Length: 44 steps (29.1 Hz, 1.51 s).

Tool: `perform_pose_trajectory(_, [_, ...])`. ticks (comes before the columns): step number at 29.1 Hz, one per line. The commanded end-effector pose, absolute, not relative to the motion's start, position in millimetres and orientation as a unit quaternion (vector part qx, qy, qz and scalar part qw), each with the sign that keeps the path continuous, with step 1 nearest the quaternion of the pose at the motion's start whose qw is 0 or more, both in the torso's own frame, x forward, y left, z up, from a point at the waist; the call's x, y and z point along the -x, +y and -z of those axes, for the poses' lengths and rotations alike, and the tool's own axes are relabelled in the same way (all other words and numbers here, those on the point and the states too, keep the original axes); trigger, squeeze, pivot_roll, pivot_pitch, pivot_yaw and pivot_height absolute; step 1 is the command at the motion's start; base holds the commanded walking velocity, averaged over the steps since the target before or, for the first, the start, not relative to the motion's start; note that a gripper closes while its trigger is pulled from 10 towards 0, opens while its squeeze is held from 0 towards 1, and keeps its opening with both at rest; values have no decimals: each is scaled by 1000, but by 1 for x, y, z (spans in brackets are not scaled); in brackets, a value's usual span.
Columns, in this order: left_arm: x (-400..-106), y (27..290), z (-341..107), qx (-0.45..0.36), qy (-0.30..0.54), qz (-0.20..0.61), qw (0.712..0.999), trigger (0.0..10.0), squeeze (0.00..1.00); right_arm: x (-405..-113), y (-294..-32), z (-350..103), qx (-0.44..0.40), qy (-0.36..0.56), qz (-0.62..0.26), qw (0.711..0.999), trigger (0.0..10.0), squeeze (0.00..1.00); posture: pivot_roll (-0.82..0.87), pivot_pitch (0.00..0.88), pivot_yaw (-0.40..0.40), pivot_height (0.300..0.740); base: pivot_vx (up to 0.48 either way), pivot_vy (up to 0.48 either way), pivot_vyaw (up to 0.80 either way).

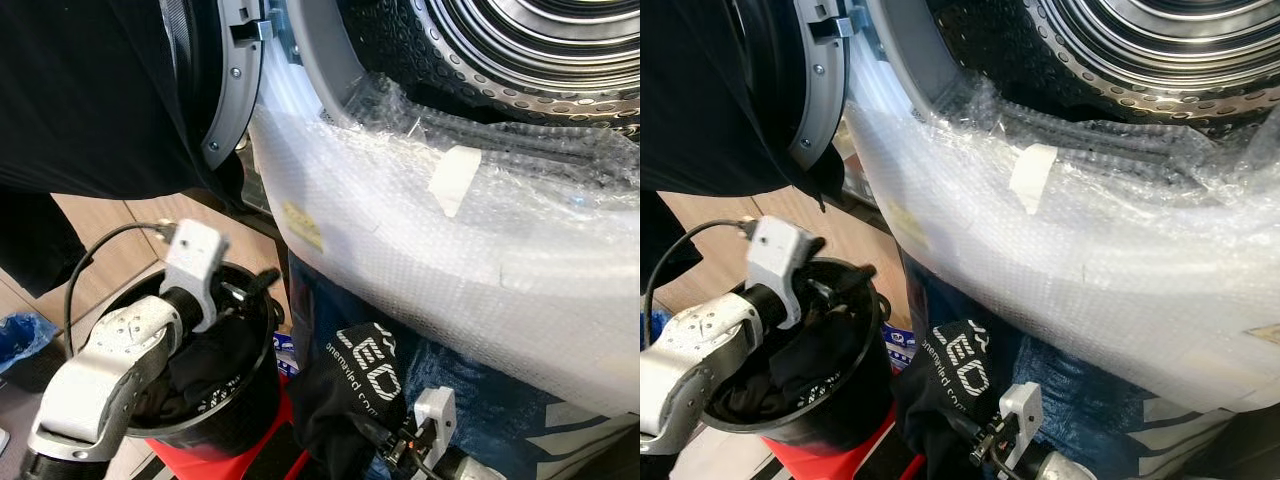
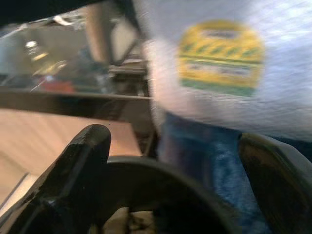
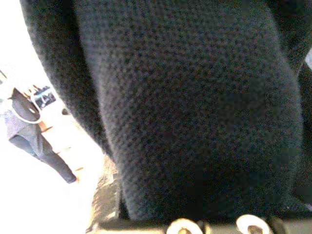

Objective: Clothes washing

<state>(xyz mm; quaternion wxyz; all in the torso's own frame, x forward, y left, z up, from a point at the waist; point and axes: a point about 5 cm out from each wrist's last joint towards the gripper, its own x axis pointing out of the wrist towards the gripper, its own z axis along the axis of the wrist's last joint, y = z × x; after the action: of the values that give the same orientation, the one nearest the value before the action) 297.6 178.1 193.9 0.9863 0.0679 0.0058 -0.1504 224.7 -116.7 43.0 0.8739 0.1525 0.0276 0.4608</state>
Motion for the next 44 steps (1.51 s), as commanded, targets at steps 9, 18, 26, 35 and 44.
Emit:
perform_pose_trajectory(9, [-296, 207, -158, -67, -8, 65, 996, 10000, 0, -204, -117, -86, -154, -40, -539, 827, 0, 0, 197, 147, 106, 740, 0, 0, 0])
perform_pose_trajectory(18, [-294, 201, -148, -50, -28, 74, 996, 10000, 0, -195, -112, -130, -164, -105, -558, 807, 0, 0, 192, 148, 99, 740, 0, 0, 0])
perform_pose_trajectory(26, [-296, 194, -145, -45, -36, 90, 994, 10000, 0, -193, -102, -184, -190, -199, -577, 769, 0, 0, 178, 145, 100, 740, 0, 0, 0])
perform_pose_trajectory(35, [-294, 189, -135, -57, -26, 105, 993, 10000, 0, -217, -105, -245, -194, -289, -555, 755, 0, 0, 170, 138, 99, 740, 0, 0, 0])
perform_pose_trajectory(44, [-291, 184, -126, -56, -16, 116, 992, 10000, 0, -244, -108, -306, -211, -385, -500, 747, 0, 0, 172, 130, 87, 740, 0, 0, 0])
